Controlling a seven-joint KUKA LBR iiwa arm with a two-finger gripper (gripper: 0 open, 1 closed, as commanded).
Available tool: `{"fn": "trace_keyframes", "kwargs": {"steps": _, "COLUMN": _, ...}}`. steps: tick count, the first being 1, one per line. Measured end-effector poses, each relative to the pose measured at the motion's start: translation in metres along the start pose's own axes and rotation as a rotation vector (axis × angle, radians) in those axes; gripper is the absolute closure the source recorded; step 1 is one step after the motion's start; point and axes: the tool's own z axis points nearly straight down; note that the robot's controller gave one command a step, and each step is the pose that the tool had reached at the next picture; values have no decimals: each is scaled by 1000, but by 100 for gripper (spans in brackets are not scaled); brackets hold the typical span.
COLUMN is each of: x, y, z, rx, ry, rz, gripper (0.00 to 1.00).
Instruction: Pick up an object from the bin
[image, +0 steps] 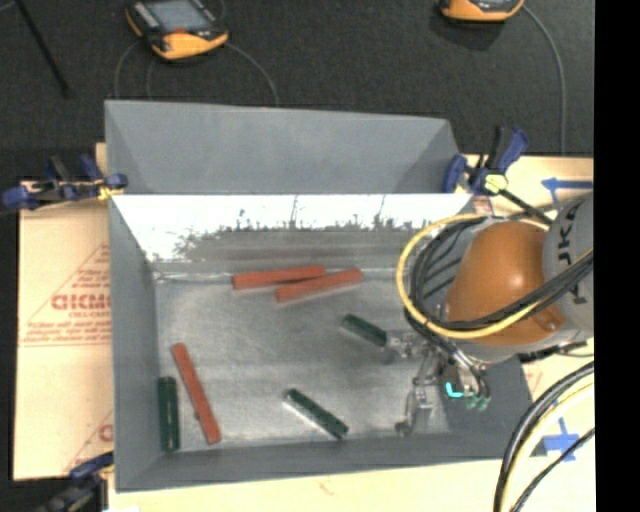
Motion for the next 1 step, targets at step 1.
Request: {"fn": "trace_keyframes", "kwargs": {"steps": 1, "x": -2, "y": 0, "z": -3, "rx": 1, "ry": -7, "rz": -3, "gripper": 0}}
